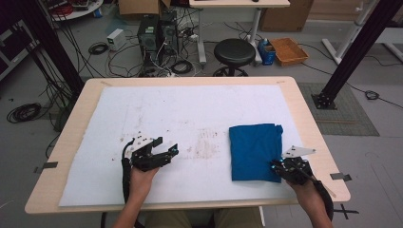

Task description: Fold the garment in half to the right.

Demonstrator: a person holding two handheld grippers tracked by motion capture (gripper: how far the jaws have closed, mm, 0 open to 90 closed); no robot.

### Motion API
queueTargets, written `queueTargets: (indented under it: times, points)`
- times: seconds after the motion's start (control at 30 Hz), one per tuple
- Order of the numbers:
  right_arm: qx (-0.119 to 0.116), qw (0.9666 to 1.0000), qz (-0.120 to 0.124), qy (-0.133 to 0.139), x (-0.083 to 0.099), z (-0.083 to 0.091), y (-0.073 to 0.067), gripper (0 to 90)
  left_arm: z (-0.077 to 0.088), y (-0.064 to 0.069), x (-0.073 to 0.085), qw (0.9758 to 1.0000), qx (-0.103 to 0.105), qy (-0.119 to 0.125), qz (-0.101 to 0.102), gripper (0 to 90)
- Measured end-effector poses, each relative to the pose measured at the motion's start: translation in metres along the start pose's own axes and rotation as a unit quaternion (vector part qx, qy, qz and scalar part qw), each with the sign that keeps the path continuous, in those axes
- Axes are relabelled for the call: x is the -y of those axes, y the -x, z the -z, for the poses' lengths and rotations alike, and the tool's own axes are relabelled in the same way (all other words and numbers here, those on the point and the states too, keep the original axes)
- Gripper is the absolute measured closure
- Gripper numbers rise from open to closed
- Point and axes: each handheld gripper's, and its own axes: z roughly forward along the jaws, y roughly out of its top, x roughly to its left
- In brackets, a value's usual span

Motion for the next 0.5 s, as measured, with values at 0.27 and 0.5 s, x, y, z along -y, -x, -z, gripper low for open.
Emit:
queueTargets:
  times: [0.27,0.5]
  points:
    - [0.02,0.9913,-0.013,0.13,0.002,0.019,0.013,27.1,0.003,0.0,-0.003,0.9998,0.003,0.019,-0.004,22.5]
    - [0.038,0.9821,-0.02,0.183,0.006,0.028,0.023,20.3,0.003,0.0,-0.004,0.9996,0.013,0.017,-0.017,21.8]
